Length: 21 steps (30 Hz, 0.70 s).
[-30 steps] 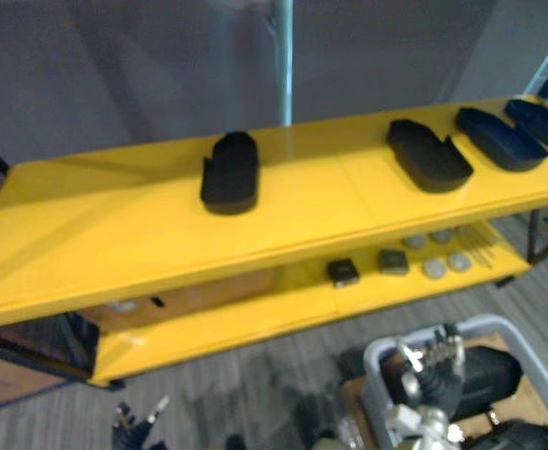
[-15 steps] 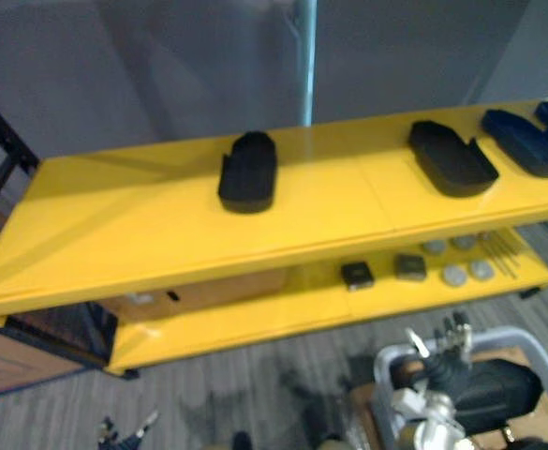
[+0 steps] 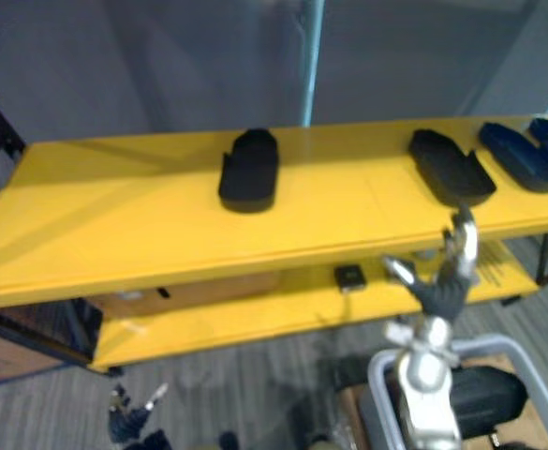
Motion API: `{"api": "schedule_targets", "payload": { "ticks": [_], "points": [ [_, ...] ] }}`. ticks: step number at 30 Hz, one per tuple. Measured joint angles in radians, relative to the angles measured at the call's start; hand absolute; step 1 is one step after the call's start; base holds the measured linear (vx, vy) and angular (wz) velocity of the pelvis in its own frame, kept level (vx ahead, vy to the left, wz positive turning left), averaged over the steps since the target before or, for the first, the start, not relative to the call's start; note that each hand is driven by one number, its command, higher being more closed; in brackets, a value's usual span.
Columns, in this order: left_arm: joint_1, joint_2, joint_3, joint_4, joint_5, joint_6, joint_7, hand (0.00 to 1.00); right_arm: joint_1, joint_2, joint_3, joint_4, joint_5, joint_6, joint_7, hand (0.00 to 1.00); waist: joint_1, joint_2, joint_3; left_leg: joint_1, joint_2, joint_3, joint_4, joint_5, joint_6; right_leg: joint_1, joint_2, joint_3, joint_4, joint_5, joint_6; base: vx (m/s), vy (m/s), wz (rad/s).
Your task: Walk over and take plastic housings, then place them on the shelf
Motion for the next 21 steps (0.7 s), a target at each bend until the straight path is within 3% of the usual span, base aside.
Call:
{"api": "schedule_targets", "payload": {
  "ticks": [2, 5, 7, 9, 14, 21],
  "points": [
    [-0.012, 0.012, 0.02, 0.056, 0.006, 0.011, -0.021, 0.0, -0.105, -0.031, 0.049, 0.088, -0.04, 0.123, 0.053, 0.0, 0.014, 0.003, 0.002, 0.0, -0.005, -0.022, -0.011, 0.011, 0.005, 0.007, -0.005, -0.023, -0.002, 0.0, 0.001, -0.05, -0.004, 0.23],
    [-0.021, 0.012, 0.052, 0.088, 0.006, 0.012, -0.044, 0.0, -0.189, -0.045, 0.095, 0.179, -0.096, 0.237, 0.106, 0.0, 0.024, -0.001, 0.004, 0.0, -0.015, -0.051, -0.038, 0.03, 0.006, 0.017, -0.009, -0.051, -0.014, 0.002, 0.004, -0.02, -0.003, 0.33],
    [-0.021, 0.01, 0.073, 0.11, 0.006, 0.019, -0.06, 0.0, -0.265, -0.053, 0.143, 0.263, -0.131, 0.311, 0.161, 0.0, 0.052, -0.001, 0.012, 0.0, -0.02, -0.055, -0.049, 0.04, 0.009, 0.016, -0.012, -0.057, -0.017, 0.005, 0.006, -0.01, 0.001, 0.11],
    [-0.02, 0.008, 0.089, 0.117, 0.006, 0.022, -0.074, 0.0, -0.3, -0.053, 0.168, 0.316, -0.166, 0.342, 0.179, 0.0, 0.063, -0.001, 0.013, -0.002, -0.027, -0.071, -0.049, 0.041, 0.011, 0.024, -0.017, -0.077, -0.02, 0.005, 0.006, 0.02, 0.004, 0.23],
    [-0.023, 0.007, 0.097, 0.119, 0.045, 0.027, -0.108, 0.0, -0.406, -0.053, 0.192, 0.462, -0.271, 0.367, 0.204, 0.0, 0.082, -0.011, 0.039, -0.003, -0.036, -0.106, -0.049, 0.044, 0.015, 0.049, -0.023, -0.109, -0.032, 0.005, 0.006, 0.0, -0.004, 0.21],
    [-0.037, 0.004, 0.095, 0.125, 0.045, 0.027, -0.156, 0.0, -0.503, -0.054, 0.237, 0.65, -0.358, 0.408, 0.224, 0.0, 0.107, -0.004, 0.059, -0.004, -0.041, -0.135, -0.049, 0.049, 0.017, 0.063, -0.025, -0.143, -0.035, 0.004, 0.005, -0.02, -0.014, 0.11]
  ]
}}
